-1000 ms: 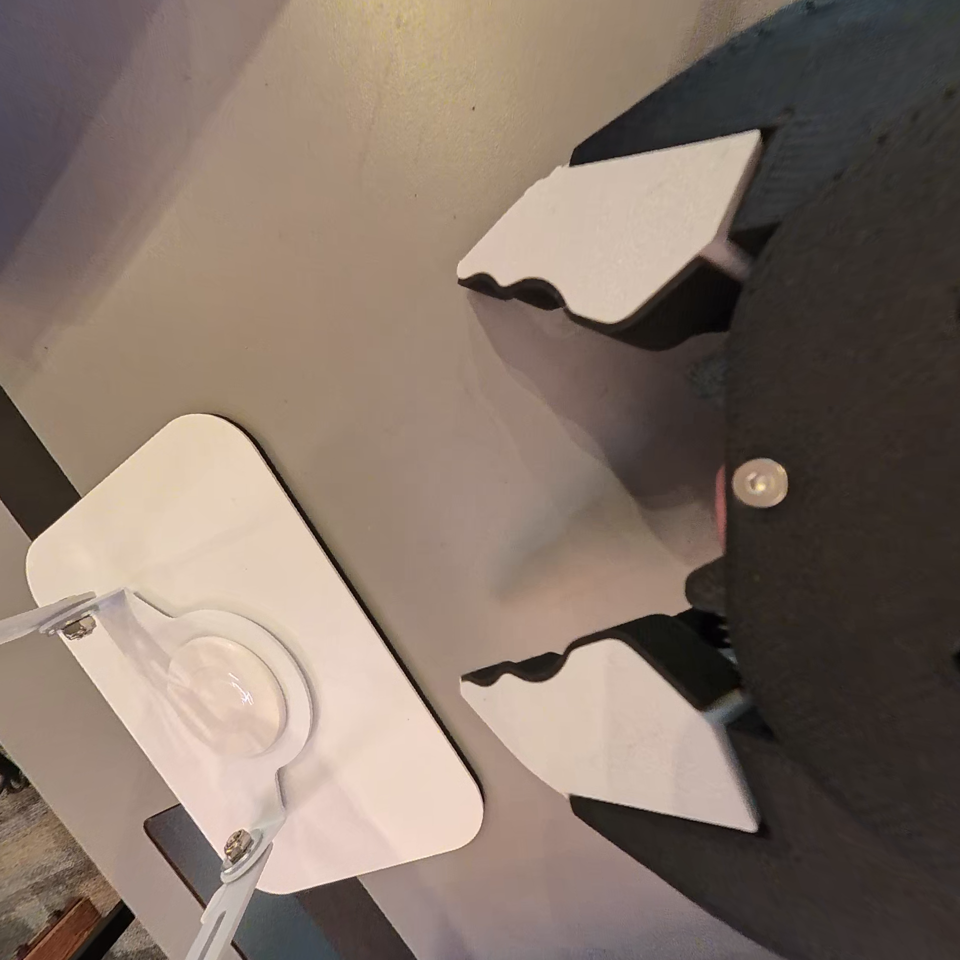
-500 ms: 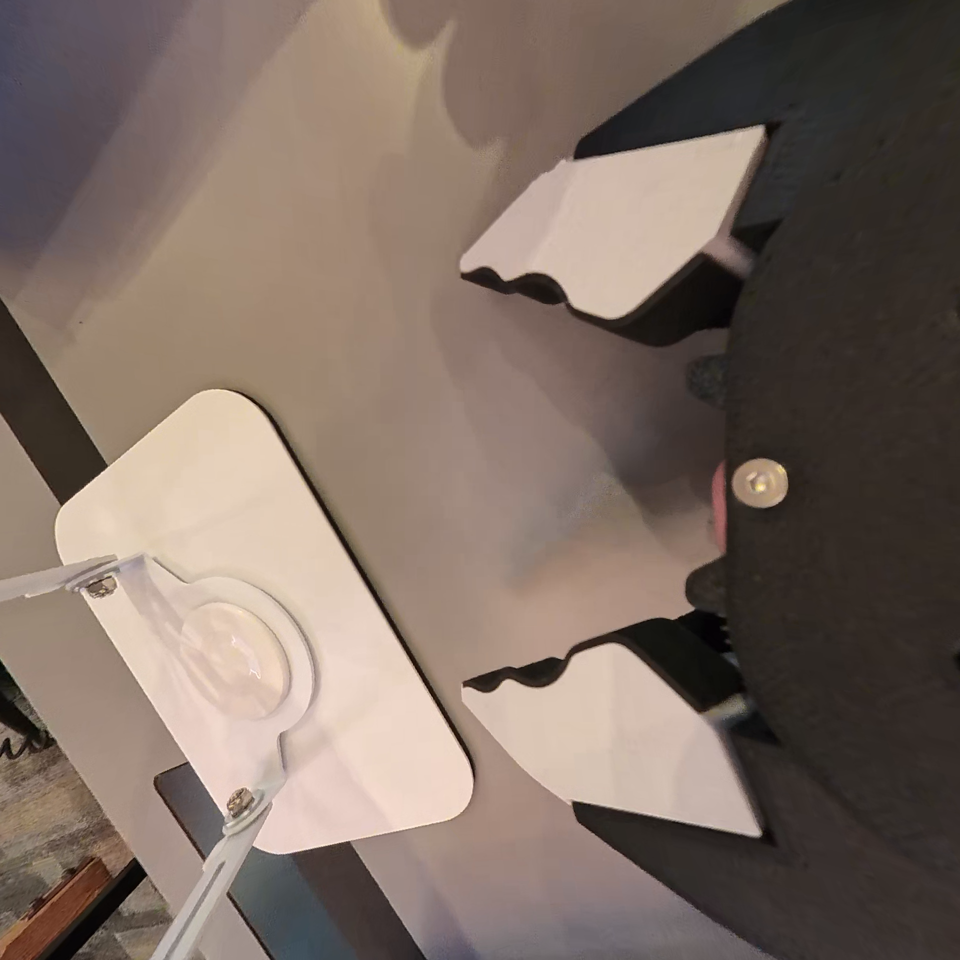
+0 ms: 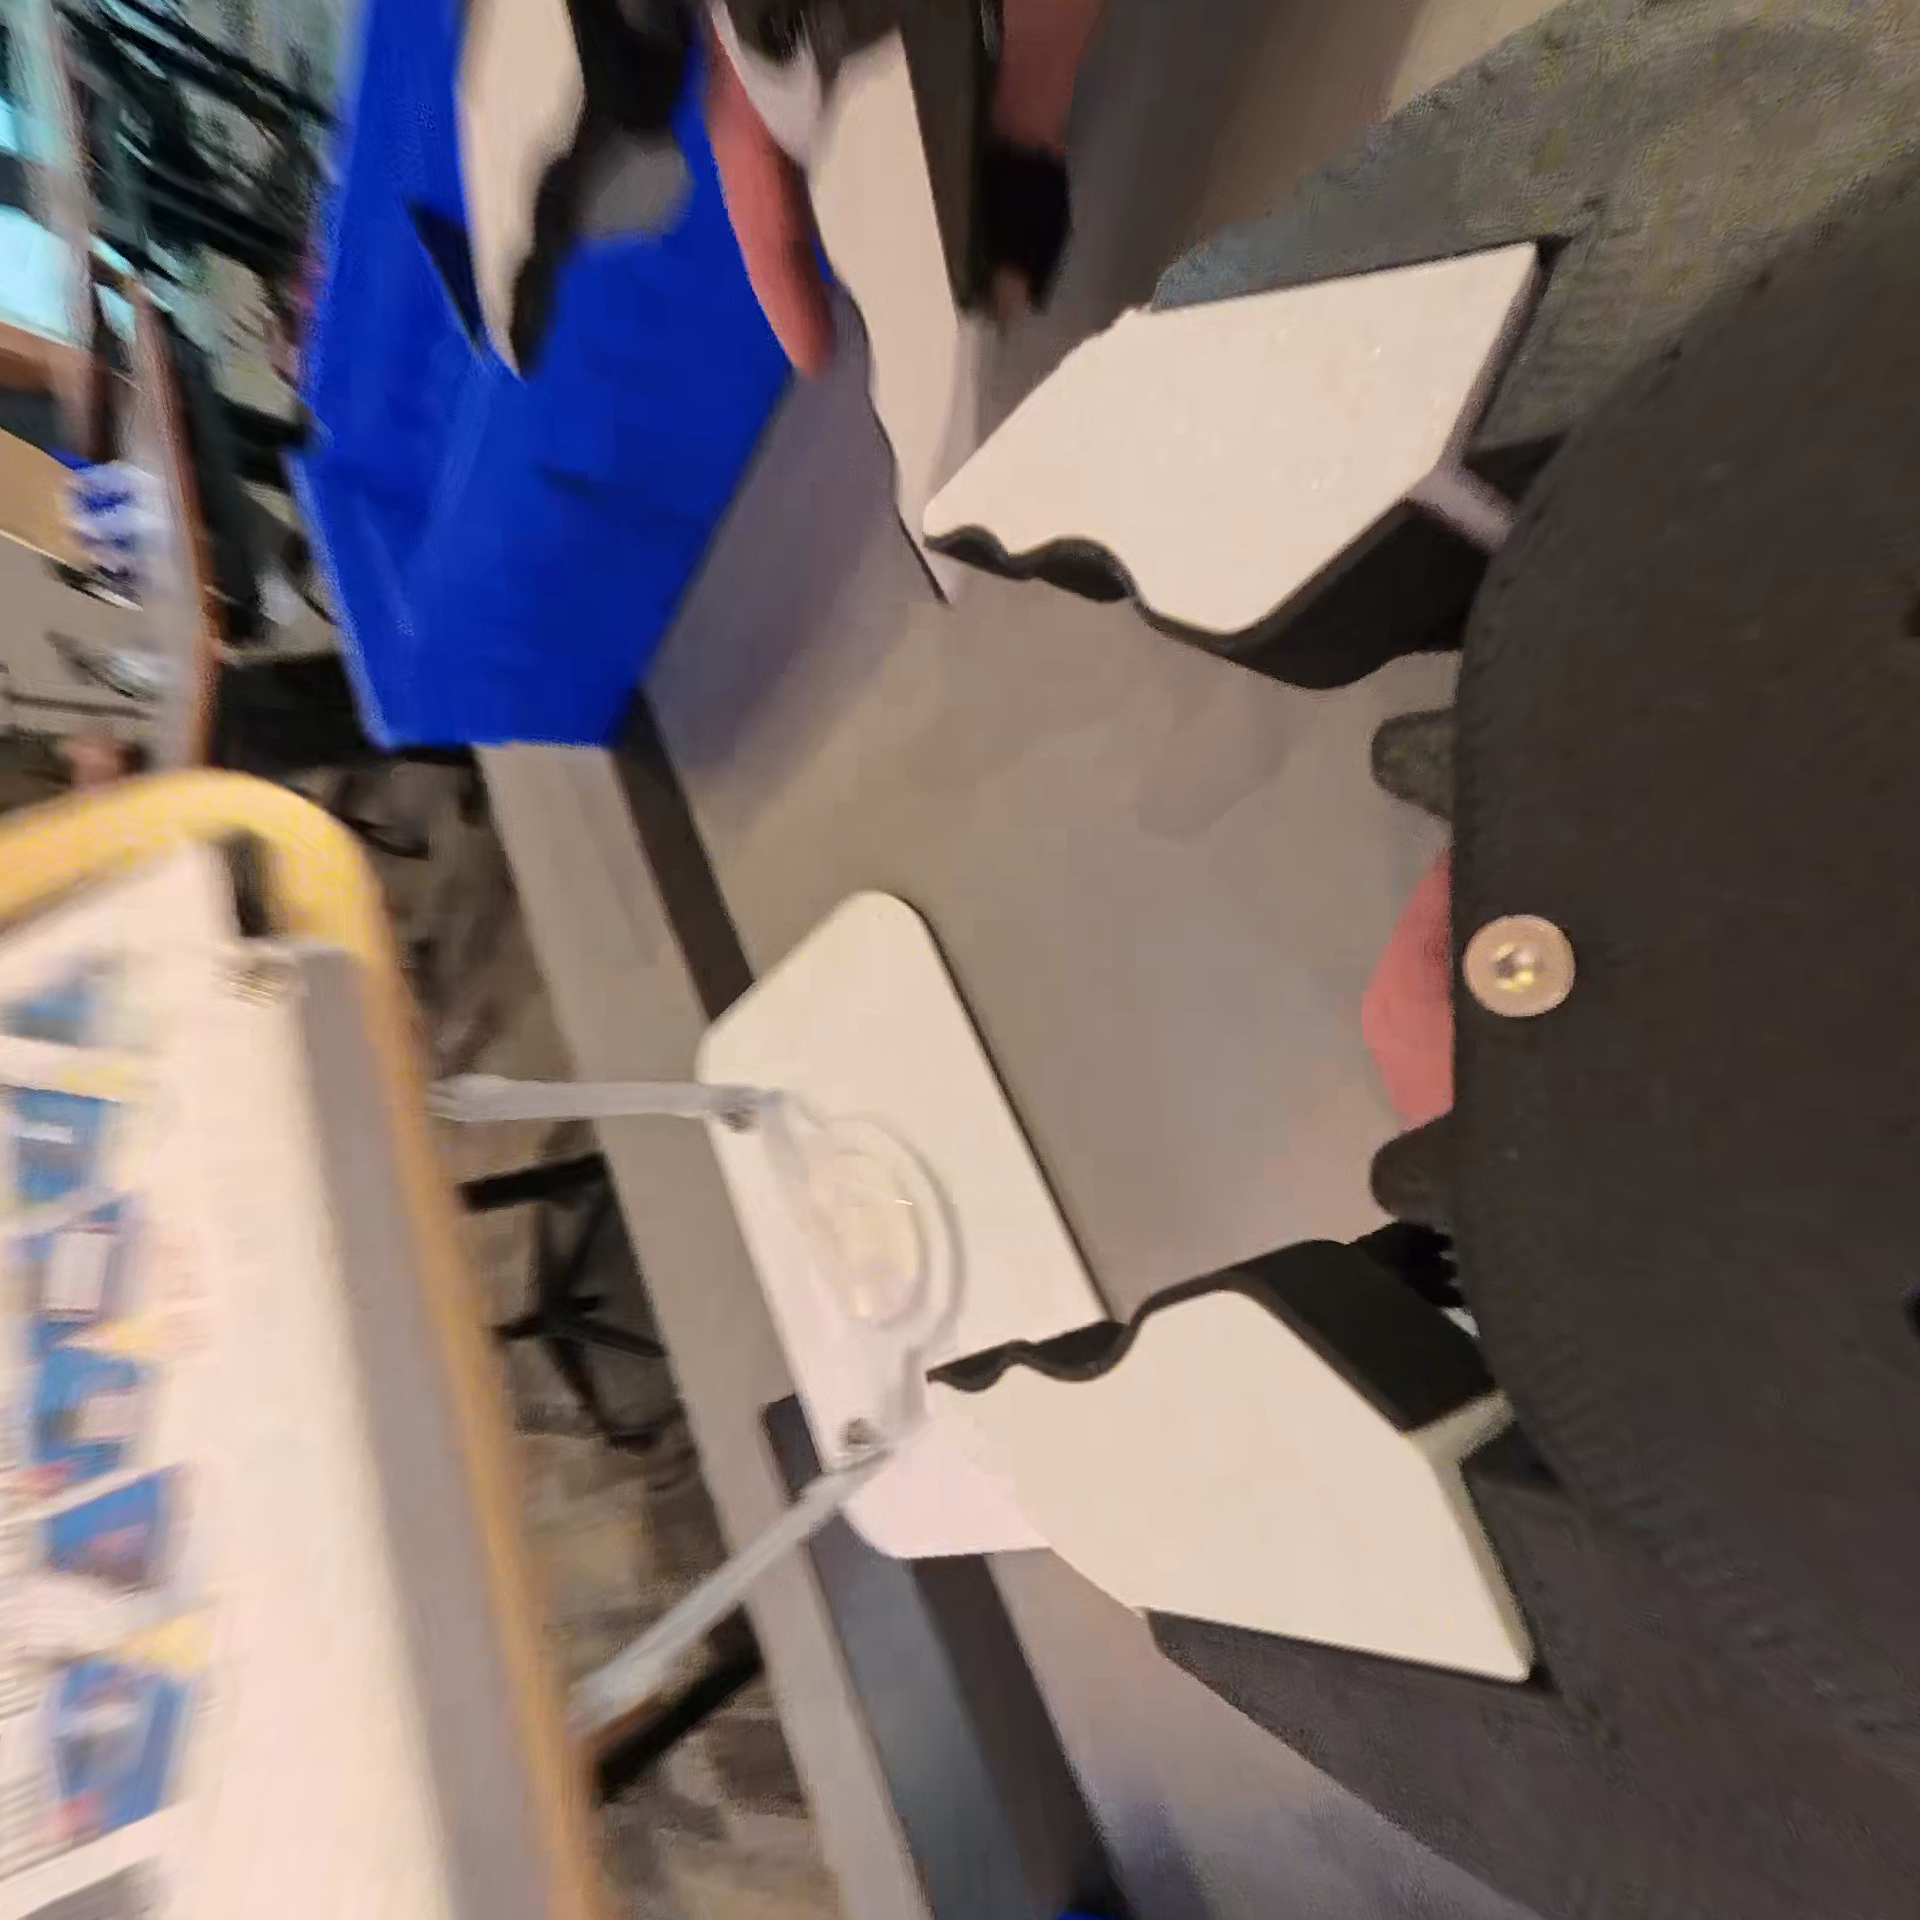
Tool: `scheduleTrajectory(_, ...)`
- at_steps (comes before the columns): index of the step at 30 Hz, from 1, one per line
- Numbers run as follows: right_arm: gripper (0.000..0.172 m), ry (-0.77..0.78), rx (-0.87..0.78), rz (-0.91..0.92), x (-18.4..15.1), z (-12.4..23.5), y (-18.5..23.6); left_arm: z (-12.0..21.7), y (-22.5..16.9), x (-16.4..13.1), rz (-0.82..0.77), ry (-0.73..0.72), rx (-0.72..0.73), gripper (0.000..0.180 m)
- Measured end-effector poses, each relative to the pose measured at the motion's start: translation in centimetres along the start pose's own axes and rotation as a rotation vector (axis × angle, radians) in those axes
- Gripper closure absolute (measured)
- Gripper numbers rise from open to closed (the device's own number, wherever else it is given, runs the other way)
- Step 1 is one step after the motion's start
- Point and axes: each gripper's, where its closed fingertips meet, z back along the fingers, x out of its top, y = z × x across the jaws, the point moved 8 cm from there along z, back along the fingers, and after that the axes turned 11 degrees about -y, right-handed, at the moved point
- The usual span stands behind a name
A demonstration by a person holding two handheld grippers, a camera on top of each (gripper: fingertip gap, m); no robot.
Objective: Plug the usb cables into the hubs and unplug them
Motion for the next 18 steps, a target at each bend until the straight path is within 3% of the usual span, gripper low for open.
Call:
scheduleTrajectory(4, 0.025, 0.047, -0.004, 0.007, -0.5, -0.4, 0.1, 3.2, -3.7, 5.0, -0.089, -0.278, -0.119, 0.047)
scheduleTrajectory(8, 0.025, 0.088, -0.017, 0.044, -0.7, -0.6, 0.3, 5.7, -8.9, 8.2, -0.206, -0.448, -0.216, 0.043)
scheduleTrajectory(14, 0.025, 0.137, -0.007, 0.064, -0.9, -0.9, 0.8, 6.6, -16.9, 10.0, -0.381, -0.571, -0.360, 0.034)
scheduleTrajectory(18, 0.025, 0.148, -0.003, 0.089, -0.8, -1.0, 1.1, 5.7, -20.2, 10.1, -0.463, -0.592, -0.429, 0.034)
